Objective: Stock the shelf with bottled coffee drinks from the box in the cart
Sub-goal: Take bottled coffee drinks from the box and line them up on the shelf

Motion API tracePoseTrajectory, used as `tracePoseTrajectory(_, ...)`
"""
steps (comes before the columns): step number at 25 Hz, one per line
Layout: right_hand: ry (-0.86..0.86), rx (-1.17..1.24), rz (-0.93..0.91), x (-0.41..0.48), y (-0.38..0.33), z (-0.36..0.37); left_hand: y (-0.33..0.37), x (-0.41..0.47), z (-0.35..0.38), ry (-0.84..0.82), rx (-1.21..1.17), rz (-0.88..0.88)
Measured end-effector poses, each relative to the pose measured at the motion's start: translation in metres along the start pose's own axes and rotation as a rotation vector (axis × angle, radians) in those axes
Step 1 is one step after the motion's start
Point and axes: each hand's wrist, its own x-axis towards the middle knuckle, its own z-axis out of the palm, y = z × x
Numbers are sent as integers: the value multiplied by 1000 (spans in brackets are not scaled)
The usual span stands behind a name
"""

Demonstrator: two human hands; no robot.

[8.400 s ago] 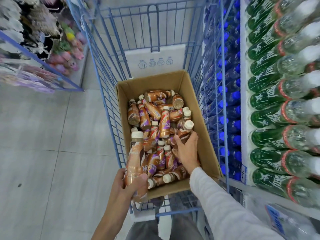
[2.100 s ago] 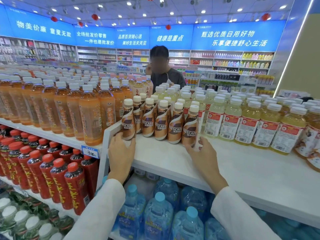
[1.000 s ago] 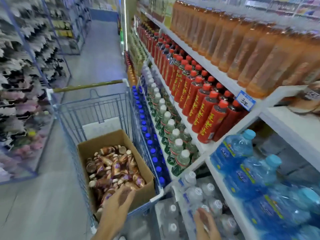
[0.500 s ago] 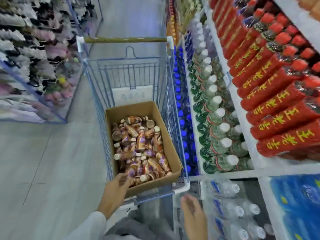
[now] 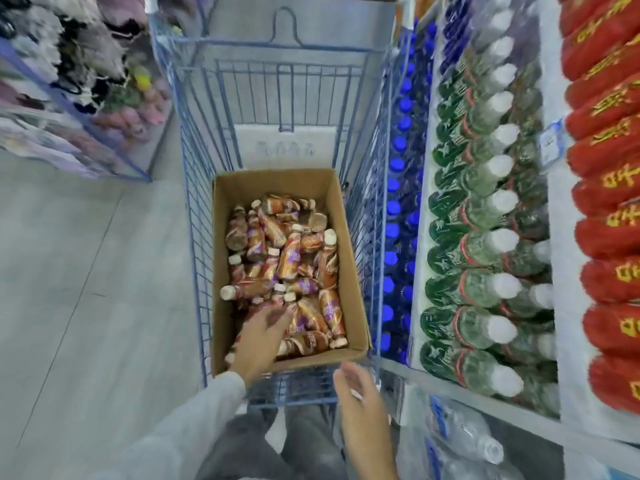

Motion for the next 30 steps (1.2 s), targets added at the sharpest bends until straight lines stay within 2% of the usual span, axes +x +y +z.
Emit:
tracePoseTrajectory(6, -30, 68, 34, 50, -11, -2, 34, 125, 90, -146, 161, -53)
tracePoseTrajectory(10, -35, 123, 53, 78, -9, -1, 20, 197, 120, -195, 129, -99)
tracePoseTrajectory(14, -35, 136, 84, 92, 3, 5, -1, 224, 139, -195, 103, -126)
tracePoseTrajectory(18, -60, 118, 130, 96, 10, 3, -9, 211, 131, -99, -35, -83)
tracePoseTrajectory(22, -94, 73, 112, 100, -5, -5, -6, 166, 84, -49, -286, -78)
tracePoseTrajectory(27, -189, -87, -10, 125, -45, 6, 0, 93, -2, 9, -461, -82)
tracePoseTrajectory(30, -255, -125, -97, 158, -81, 41, 6, 51, -44, 61, -540, -80)
